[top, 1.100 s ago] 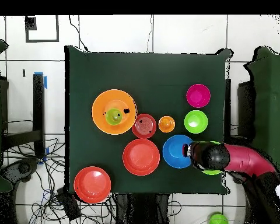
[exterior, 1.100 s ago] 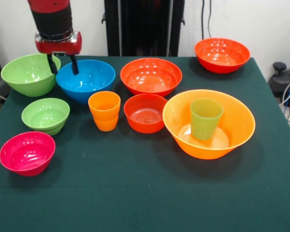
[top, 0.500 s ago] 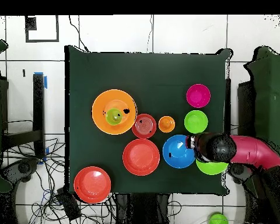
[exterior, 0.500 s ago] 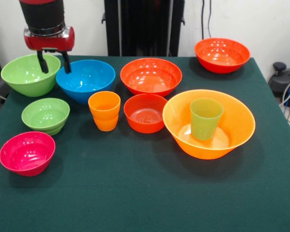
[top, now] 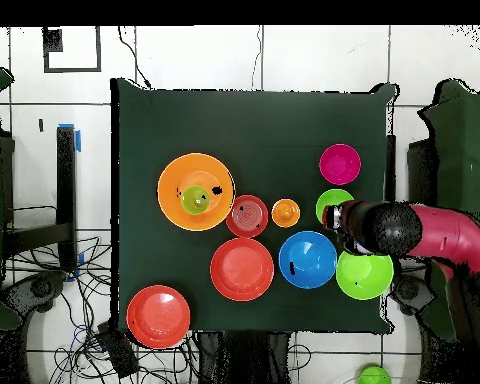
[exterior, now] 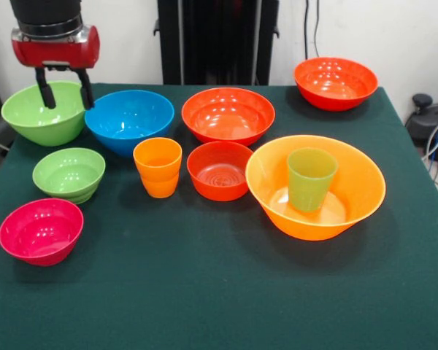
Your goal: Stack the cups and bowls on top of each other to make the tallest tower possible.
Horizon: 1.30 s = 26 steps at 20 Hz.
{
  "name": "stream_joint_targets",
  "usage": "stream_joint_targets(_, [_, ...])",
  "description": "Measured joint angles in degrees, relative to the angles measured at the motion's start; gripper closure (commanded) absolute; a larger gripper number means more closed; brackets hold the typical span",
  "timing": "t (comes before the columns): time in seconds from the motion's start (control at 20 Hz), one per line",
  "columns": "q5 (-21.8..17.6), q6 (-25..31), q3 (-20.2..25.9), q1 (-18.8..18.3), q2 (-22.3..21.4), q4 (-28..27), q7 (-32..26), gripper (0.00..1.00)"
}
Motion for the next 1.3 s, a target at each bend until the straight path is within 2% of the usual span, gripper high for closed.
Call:
stream_joint_targets(0.35, [0.44, 1.75, 2.18, 0.24, 0.78, -4.54, 0.00, 0.00])
stream_joint_targets(0.7, [0.46, 3.91, 2.34, 1.69, 2.73, -9.09, 0.00, 0.00])
stream_joint_targets(1.05, [0.51, 3.95, 2.37, 1.03, 2.17, -7.56, 0.00, 0.00])
stream_joint_targets(1.3, [-0.29, 1.15, 1.57, -0.57, 4.01, -4.54, 0.00, 0.00])
